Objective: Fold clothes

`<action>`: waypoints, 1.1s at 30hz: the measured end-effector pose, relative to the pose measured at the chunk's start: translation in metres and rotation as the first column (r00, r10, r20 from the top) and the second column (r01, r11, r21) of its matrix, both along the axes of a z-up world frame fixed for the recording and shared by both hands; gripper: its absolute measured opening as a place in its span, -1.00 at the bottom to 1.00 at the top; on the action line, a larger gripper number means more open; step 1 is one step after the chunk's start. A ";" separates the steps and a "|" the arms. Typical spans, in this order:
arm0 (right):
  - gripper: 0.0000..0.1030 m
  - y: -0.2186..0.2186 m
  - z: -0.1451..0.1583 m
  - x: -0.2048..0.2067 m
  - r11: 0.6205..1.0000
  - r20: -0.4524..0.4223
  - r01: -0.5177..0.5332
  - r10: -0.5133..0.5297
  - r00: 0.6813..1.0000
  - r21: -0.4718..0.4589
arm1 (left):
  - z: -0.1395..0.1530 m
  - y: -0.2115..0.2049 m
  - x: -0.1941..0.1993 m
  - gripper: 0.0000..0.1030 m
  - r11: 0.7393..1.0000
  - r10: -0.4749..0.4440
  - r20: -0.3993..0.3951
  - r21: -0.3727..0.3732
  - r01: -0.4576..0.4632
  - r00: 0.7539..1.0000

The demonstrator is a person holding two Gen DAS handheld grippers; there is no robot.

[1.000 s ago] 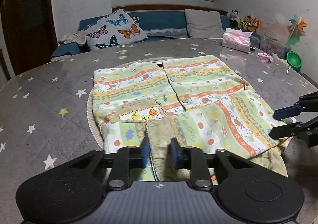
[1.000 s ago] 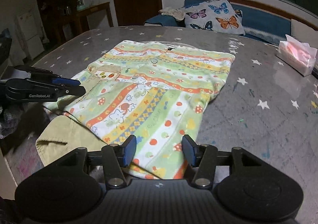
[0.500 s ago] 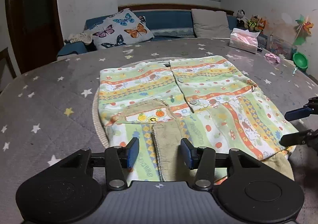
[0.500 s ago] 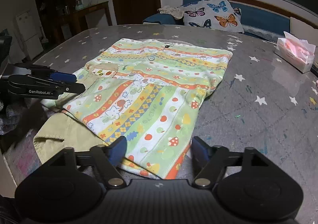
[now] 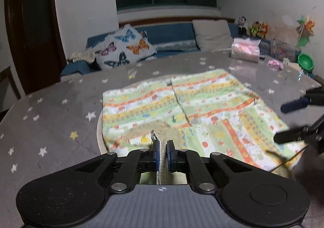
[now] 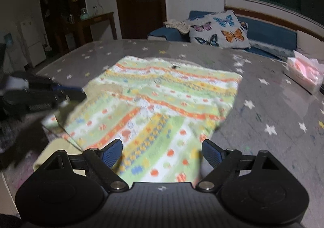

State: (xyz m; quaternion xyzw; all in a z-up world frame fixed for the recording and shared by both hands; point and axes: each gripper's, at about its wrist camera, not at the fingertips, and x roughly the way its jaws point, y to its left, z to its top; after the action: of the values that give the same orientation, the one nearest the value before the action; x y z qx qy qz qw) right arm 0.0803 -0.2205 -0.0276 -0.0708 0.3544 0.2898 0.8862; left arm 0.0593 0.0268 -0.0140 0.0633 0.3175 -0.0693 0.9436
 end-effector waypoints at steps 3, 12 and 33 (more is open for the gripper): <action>0.70 0.003 -0.003 0.007 1.000 -0.006 -0.002 0.002 1.000 0.005 | -0.007 0.002 0.003 -0.84 1.000 0.007 -0.031 -0.007 -0.007 1.000; 0.69 0.012 -0.013 0.029 1.000 -0.024 -0.009 0.009 1.000 0.021 | -0.013 0.007 0.005 -0.76 1.000 0.015 -0.050 0.010 -0.014 0.999; 0.73 0.022 -0.014 -0.025 0.993 0.051 -0.068 0.073 0.996 -0.101 | -0.016 -0.036 -0.035 0.07 0.972 -0.160 0.032 0.180 0.152 0.987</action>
State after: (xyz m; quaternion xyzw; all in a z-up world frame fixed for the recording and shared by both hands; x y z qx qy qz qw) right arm 0.0552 -0.1989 -0.0413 -0.1352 0.3414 0.3009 0.8801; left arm 0.0239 -0.0092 -0.0296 0.1732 0.2945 -0.1132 0.9330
